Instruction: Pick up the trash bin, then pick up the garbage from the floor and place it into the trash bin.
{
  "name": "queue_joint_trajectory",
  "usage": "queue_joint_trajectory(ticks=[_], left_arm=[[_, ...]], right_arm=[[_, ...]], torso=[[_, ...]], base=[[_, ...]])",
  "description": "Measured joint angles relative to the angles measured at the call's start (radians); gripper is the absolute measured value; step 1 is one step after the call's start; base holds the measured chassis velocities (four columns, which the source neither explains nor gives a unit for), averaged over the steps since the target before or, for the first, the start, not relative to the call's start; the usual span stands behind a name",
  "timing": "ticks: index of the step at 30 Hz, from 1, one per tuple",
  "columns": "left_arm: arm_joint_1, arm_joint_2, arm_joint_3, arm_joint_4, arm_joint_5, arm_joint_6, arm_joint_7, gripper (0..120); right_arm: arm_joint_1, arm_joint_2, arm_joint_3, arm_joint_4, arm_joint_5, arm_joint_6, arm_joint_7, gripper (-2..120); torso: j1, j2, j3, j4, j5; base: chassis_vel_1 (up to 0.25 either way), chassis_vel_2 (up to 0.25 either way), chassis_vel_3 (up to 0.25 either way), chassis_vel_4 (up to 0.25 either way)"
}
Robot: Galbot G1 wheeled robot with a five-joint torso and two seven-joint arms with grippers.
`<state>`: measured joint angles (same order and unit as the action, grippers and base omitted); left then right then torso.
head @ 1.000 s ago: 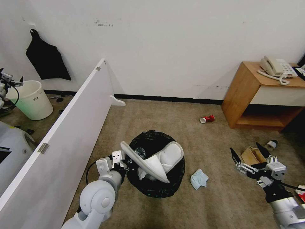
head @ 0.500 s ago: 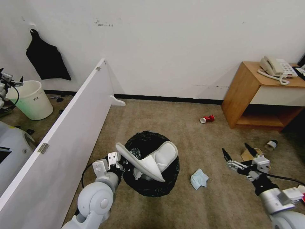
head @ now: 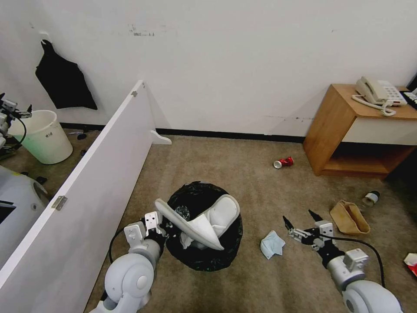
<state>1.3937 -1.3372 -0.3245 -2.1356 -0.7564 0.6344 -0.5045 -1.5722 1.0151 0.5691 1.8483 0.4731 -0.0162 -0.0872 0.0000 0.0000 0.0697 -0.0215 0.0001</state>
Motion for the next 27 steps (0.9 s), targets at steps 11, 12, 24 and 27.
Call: queue_joint_trajectory(ticks=[11,12,24,27], left_arm=[[0.028,-0.031,-0.005,-0.006,0.051,0.0,0.019,0],[0.032,-0.032,-0.008,-0.011,0.055,0.0,0.021,0],[0.053,-0.037,-0.016,-0.041,0.082,-0.002,0.035,0],[0.053,-0.036,-0.017,-0.045,0.082,-0.002,0.037,0]], right_arm=[[0.077,-0.03,-0.09,-0.064,0.05,-0.177,0.179,100],[0.086,-0.033,-0.099,-0.073,0.069,-0.197,0.2,100],[0.141,-0.038,-0.167,-0.109,0.223,-0.35,0.346,100],[0.152,-0.036,-0.183,-0.115,0.237,-0.372,0.361,100]], torso=[[0.0,0.0,0.0,0.0,-0.0002],[0.0,0.0,0.0,-0.0001,-0.0001],[0.0,0.0,0.0,0.0,-0.0001],[0.0,0.0,0.0,0.0,-0.0002]], base=[[0.0,0.0,0.0,0.0],[0.0,0.0,0.0,0.0],[0.0,0.0,0.0,0.0],[0.0,0.0,0.0,0.0]])
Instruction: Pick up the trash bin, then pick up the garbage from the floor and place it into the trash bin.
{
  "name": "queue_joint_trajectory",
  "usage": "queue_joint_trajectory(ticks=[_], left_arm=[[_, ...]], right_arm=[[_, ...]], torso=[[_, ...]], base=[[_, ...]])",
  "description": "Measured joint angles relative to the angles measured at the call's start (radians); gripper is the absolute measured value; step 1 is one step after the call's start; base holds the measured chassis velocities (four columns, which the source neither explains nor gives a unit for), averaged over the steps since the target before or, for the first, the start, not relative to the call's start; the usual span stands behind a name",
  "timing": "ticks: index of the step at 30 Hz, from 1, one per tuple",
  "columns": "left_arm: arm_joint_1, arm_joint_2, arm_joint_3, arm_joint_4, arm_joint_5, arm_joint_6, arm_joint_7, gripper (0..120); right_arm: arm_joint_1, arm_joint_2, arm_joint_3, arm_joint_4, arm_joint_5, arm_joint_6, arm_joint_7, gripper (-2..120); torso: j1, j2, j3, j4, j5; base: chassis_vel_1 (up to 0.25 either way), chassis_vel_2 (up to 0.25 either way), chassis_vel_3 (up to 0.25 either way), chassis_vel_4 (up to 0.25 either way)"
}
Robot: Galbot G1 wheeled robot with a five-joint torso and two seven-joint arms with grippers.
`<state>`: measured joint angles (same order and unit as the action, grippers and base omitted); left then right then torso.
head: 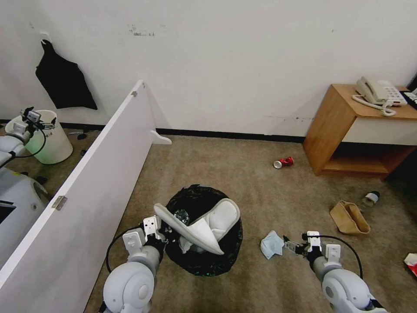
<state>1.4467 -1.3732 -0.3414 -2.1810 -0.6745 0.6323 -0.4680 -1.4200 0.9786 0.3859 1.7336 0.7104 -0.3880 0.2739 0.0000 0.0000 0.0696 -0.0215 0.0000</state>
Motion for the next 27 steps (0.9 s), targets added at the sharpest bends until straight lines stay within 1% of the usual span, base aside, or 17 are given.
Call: queue_joint_trajectory(ticks=[4,8,11,13,15,16,17,19,27], left_arm=[[-0.003,0.007,-0.003,-0.001,-0.002,-0.001,0.0,0],[-0.007,0.013,-0.003,-0.001,-0.008,-0.002,0.0,0],[-0.01,0.019,-0.004,-0.001,-0.016,-0.004,0.0,0],[-0.013,0.027,-0.004,-0.002,-0.025,-0.005,-0.001,0],[-0.014,0.03,-0.004,-0.003,-0.029,-0.005,-0.002,0],[-0.016,0.037,-0.006,-0.004,-0.036,-0.006,-0.004,0],[-0.016,0.037,-0.006,-0.004,-0.036,-0.006,-0.004,0],[-0.016,0.05,-0.007,-0.005,-0.047,-0.009,-0.005,0],[-0.016,0.06,-0.005,-0.002,-0.055,-0.014,-0.005,0]], right_arm=[[0.015,0.002,-0.029,-0.013,0.01,-0.033,0.012,100],[0.025,0.007,-0.057,-0.034,0.001,-0.046,0.015,100],[0.04,0.025,-0.076,-0.058,0.005,-0.054,0.025,100],[0.056,0.051,-0.096,-0.087,0.008,-0.058,0.035,100],[0.06,0.057,-0.101,-0.097,0.005,-0.058,0.035,100],[0.069,0.074,-0.11,-0.118,-0.003,-0.058,0.035,100],[0.069,0.074,-0.11,-0.118,-0.003,-0.058,0.035,100],[0.08,0.107,-0.119,-0.153,-0.015,-0.052,0.034,100],[0.102,0.153,-0.136,-0.197,-0.037,-0.047,0.032,100]], torso=[[0.0,0.0,0.0,0.0001,0.0],[0.0,0.0,0.0,-0.0001,-0.0001],[0.0,0.0,0.0,0.0,-0.0001],[0.0,0.0,0.0,0.0,0.0],[0.0,0.0,0.0,0.0001,0.0002],[0.0,0.0,0.0,0.0,-0.0003],[0.0,0.0,0.0,0.0,-0.0003],[0.0,0.0,0.0,0.0,0.0],[0.0,0.0,0.0,0.0,-0.0001]], base=[[0.0,0.0,0.0,0.0],[0.0,0.0,0.0,0.0],[0.0,0.0,0.0,0.0],[0.0,0.0,0.0,0.0],[0.0,0.0,0.0,0.0],[0.0,0.0,0.0,0.0],[0.0,0.0,0.0,0.0],[0.0,0.0,0.0,0.0],[0.0,0.0,0.0,0.0]])
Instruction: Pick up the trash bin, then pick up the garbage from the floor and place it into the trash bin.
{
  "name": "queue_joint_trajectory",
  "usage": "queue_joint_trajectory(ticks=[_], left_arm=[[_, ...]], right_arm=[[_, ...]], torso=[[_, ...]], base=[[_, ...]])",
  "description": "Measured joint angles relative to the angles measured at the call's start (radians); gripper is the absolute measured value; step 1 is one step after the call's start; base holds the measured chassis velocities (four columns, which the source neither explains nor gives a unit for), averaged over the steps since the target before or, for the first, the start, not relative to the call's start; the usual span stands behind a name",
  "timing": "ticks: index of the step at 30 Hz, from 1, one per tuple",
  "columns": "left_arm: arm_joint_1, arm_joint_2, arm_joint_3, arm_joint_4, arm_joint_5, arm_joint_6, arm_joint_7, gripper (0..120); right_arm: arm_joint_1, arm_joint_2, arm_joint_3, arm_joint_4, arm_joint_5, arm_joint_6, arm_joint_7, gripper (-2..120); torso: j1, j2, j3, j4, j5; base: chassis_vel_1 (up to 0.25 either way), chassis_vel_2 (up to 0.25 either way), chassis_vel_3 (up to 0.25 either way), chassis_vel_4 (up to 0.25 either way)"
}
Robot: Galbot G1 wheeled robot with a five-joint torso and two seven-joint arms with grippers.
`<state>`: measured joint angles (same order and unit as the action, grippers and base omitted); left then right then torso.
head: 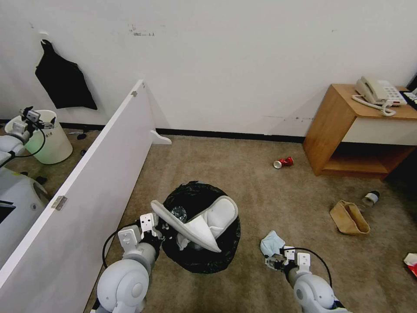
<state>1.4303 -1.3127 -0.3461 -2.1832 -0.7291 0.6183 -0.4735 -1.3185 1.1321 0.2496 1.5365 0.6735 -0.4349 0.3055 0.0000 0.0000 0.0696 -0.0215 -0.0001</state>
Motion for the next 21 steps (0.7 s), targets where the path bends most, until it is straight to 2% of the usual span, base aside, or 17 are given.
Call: queue_joint_trajectory(ticks=[9,21], left_arm=[[0.001,0.019,0.004,0.002,-0.009,-0.004,0.0,0],[0.012,0.017,0.003,-0.001,-0.004,-0.006,0.002,0]], right_arm=[[0.026,0.057,-0.008,-0.048,-0.035,0.004,-0.008,100],[0.049,0.06,-0.01,-0.075,-0.048,0.015,-0.018,100]], torso=[[0.0,0.0,0.0,0.0,0.0],[0.0,0.0,0.0,0.0,0.0001]], base=[[0.0,0.0,0.0,0.0],[0.0,0.0,0.0,0.0]])
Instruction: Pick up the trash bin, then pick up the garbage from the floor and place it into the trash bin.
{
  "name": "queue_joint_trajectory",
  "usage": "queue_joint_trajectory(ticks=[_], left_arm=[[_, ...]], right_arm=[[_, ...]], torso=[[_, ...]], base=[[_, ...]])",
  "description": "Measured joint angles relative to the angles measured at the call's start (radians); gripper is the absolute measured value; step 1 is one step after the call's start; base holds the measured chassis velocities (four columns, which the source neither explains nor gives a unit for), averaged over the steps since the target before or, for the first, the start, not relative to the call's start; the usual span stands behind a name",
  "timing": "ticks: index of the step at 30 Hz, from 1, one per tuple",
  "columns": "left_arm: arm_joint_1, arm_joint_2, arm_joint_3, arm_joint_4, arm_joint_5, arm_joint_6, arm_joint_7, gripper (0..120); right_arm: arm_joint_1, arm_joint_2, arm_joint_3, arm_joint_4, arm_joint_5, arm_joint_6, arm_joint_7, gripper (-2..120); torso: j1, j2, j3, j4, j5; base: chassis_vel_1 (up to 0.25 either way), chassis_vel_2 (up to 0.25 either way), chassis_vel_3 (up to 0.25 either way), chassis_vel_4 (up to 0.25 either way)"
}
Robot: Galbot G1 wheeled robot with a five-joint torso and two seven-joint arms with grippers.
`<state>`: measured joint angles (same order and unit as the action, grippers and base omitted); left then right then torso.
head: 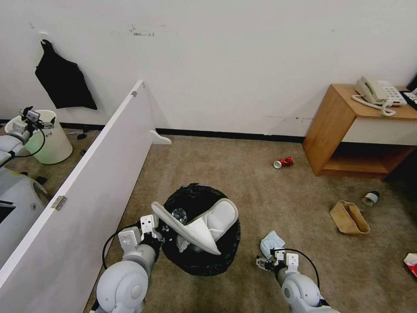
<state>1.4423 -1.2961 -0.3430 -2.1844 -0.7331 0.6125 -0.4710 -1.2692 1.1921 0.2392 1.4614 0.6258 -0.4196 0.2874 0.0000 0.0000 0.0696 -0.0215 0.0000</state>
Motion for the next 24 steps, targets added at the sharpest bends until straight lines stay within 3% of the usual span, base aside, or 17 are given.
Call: queue_joint_trajectory(ticks=[24], left_arm=[[-0.005,-0.01,-0.004,0.013,0.01,0.0,0.002,0]], right_arm=[[0.085,0.011,-0.017,-0.096,-0.011,0.035,-0.031,100]], torso=[[0.0,0.0,0.0,0.0,0.0]], base=[[0.0,0.0,0.0,0.0]])
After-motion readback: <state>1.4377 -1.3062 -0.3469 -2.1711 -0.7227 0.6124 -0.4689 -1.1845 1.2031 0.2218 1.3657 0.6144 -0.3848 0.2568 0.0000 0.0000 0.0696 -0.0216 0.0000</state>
